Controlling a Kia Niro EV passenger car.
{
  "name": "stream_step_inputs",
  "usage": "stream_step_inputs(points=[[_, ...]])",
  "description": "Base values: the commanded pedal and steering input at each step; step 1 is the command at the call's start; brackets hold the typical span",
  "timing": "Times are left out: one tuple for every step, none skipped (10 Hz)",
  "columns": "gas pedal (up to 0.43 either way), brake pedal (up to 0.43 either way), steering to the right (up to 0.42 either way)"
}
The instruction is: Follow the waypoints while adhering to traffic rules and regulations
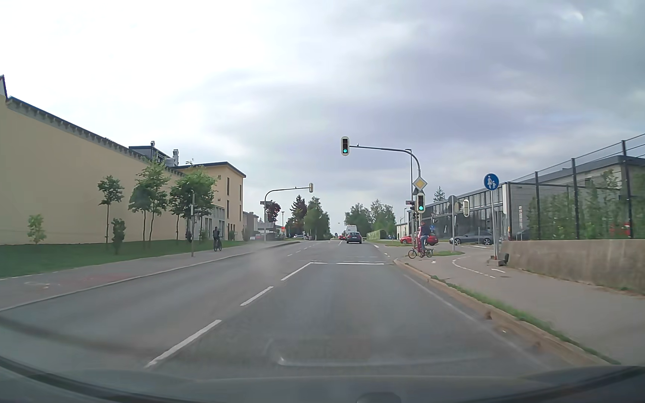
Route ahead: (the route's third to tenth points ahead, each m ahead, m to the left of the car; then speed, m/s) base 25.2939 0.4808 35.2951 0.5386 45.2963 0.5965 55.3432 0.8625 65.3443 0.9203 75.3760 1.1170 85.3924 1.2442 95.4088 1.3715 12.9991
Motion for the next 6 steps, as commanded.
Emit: stream_step_inputs(points=[[0.177, 0.000, 0.002], [0.177, 0.000, 0.002], [0.177, 0.000, 0.002], [0.169, 0.000, 0.002], [0.169, 0.000, 0.002], [0.169, 0.000, 0.002]])
